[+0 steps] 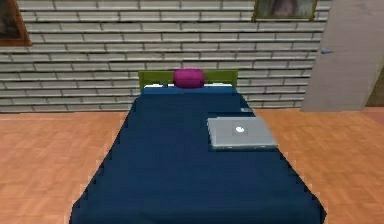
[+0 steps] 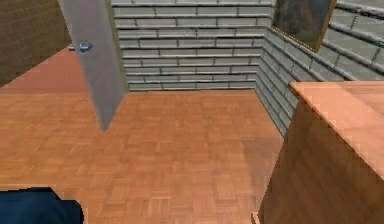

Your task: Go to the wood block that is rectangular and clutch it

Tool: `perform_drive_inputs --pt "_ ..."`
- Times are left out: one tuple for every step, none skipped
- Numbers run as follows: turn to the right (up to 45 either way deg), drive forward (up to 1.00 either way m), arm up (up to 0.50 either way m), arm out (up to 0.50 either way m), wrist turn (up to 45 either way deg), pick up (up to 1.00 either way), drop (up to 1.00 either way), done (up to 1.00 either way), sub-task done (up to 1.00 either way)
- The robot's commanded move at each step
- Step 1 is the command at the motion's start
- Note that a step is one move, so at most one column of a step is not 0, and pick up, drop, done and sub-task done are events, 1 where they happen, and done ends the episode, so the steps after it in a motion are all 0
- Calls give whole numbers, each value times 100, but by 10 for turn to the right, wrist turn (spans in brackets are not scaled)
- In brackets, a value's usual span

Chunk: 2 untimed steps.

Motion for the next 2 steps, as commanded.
perform_drive_inputs --pt "-450 0 0 0 0 0 0 0 0" --pt "-360 0 0 0 0 0 0 0 0"
